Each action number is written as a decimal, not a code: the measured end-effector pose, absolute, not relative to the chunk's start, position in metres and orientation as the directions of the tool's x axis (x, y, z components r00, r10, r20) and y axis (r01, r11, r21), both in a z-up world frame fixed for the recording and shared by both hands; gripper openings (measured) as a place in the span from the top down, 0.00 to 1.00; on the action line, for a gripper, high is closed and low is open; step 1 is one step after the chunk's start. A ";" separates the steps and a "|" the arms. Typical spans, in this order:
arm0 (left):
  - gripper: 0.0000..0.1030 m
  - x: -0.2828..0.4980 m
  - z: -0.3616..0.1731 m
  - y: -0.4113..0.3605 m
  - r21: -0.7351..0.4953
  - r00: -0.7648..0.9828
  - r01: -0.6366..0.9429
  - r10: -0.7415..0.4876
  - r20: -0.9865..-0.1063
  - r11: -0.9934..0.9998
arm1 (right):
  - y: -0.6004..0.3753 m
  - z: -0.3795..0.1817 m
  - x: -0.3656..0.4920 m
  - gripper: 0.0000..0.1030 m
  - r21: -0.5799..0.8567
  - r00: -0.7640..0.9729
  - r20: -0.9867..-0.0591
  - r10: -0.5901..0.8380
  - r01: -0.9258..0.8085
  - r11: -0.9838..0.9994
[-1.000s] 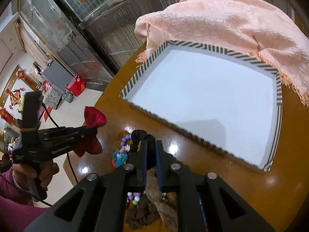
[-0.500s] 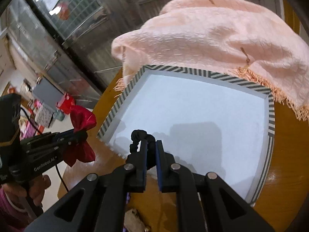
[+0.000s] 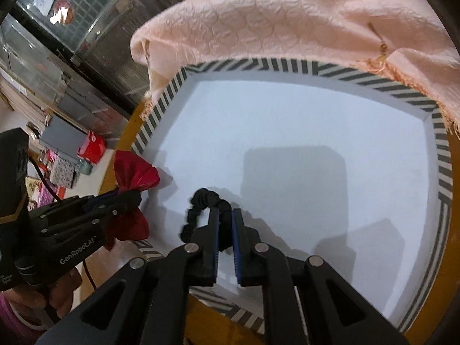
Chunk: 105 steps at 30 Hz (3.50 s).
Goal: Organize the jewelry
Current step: 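Carry the red bow and black scrunchie into the box and open both tools, then withdraw both open tools from the box back toward the jewelry pile, then grasp the flower bead bracelet with the left tool while the right tool grasps the leopard-print bow tie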
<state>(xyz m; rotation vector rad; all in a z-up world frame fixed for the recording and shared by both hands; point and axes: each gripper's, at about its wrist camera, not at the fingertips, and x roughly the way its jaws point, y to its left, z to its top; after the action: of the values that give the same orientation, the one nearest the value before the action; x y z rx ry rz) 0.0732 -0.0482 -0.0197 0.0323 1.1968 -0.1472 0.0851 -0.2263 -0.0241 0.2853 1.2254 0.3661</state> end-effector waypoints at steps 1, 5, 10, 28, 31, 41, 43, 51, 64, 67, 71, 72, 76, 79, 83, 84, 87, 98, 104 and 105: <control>0.91 0.072 -0.022 -0.048 -0.056 0.347 0.131 -0.099 -0.933 0.990 | -0.226 -0.028 0.087 0.92 0.400 0.281 -0.864 0.417 -0.118 0.909; 0.91 0.064 -0.033 -0.045 -0.060 0.324 0.131 -0.100 -0.941 0.990 | -0.223 -0.035 0.088 0.92 0.390 0.252 -0.876 0.412 -0.134 0.911; 0.89 0.061 -0.031 -0.041 -0.079 0.325 0.118 -0.114 -0.939 0.990 | -0.216 -0.034 0.086 0.84 0.389 0.227 -0.880 0.417 -0.159 0.907; 0.72 0.038 0.011 -0.050 -0.080 0.420 0.171 -0.146 -0.896 0.982 | -0.235 0.024 0.033 0.51 0.308 0.371 -0.862 0.347 -0.161 0.938; 0.72 0.026 0.017 -0.048 -0.082 0.442 0.180 -0.155 -0.883 0.980 | -0.237 0.032 0.019 0.51 0.301 0.389 -0.856 0.340 -0.160 0.940; 0.72 -0.012 0.030 -0.039 -0.061 0.484 0.195 -0.150 -0.862 0.979 | -0.235 0.051 -0.023 0.49 0.285 0.423 -0.845 0.327 -0.162 0.945; 0.72 -0.020 0.032 -0.037 -0.059 0.490 0.197 -0.151 -0.859 0.979 | -0.235 0.053 -0.031 0.49 0.281 0.429 -0.844 0.322 -0.159 0.946; 0.72 -0.046 0.036 -0.031 -0.049 0.506 0.208 -0.150 -0.849 0.977 | -0.232 0.061 -0.065 0.48 0.247 0.457 -0.839 0.296 -0.164 0.955; 0.72 -0.084 0.038 -0.029 -0.039 0.521 0.225 -0.154 -0.839 0.974 | -0.230 0.061 -0.108 0.47 0.247 0.463 -0.836 0.293 -0.158 0.956; 0.72 -0.090 0.037 -0.027 -0.036 0.520 0.228 -0.153 -0.840 0.973 | -0.230 0.059 -0.114 0.47 0.249 0.462 -0.837 0.294 -0.158 0.956; 0.72 -0.097 0.035 -0.021 -0.046 0.513 0.224 -0.158 -0.844 0.974 | -0.228 0.057 -0.123 0.46 0.247 0.455 -0.840 0.296 -0.164 0.955; 0.72 -0.098 0.035 -0.019 -0.052 0.511 0.222 -0.162 -0.844 0.974 | -0.228 0.056 -0.124 0.46 0.248 0.453 -0.840 0.297 -0.165 0.955; 0.72 -0.103 0.031 -0.005 -0.095 0.489 0.210 -0.189 -0.852 0.973 | -0.227 0.054 -0.130 0.46 0.254 0.446 -0.842 0.303 -0.168 0.953; 0.72 -0.104 0.024 0.005 -0.121 0.465 0.202 -0.204 -0.861 0.972 | -0.229 0.053 -0.132 0.46 0.255 0.447 -0.842 0.303 -0.166 0.953; 0.72 -0.105 0.014 0.012 -0.156 0.432 0.191 -0.226 -0.873 0.969 | -0.235 0.053 -0.134 0.46 0.253 0.449 -0.843 0.297 -0.155 0.955; 0.72 -0.105 0.010 0.013 -0.177 0.417 0.194 -0.245 -0.875 0.965 | -0.238 0.052 -0.135 0.46 0.252 0.447 -0.845 0.294 -0.152 0.956; 0.72 -0.108 0.004 0.011 -0.198 0.396 0.215 -0.271 -0.877 0.956 | -0.244 0.047 -0.138 0.46 0.252 0.435 -0.853 0.290 -0.145 0.957; 0.72 -0.091 -0.020 -0.012 -0.268 0.333 0.238 -0.337 -0.880 0.934 | -0.253 0.035 -0.146 0.46 0.271 0.396 -0.864 0.310 -0.152 0.950; 0.72 -0.081 -0.032 -0.021 -0.265 0.302 0.262 -0.339 -0.891 0.928 | -0.239 0.032 -0.144 0.46 0.255 0.382 -0.864 0.329 -0.232 0.939; 0.72 -0.080 -0.034 -0.022 -0.264 0.297 0.266 -0.339 -0.893 0.927 | -0.234 0.030 -0.143 0.47 0.251 0.376 -0.864 0.334 -0.253 0.934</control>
<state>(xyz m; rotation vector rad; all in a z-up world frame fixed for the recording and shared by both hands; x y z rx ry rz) -0.0801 -0.0218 -0.0336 -0.0700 1.2041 -0.4022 -0.1428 -0.2335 0.0295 0.0811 1.1241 0.3760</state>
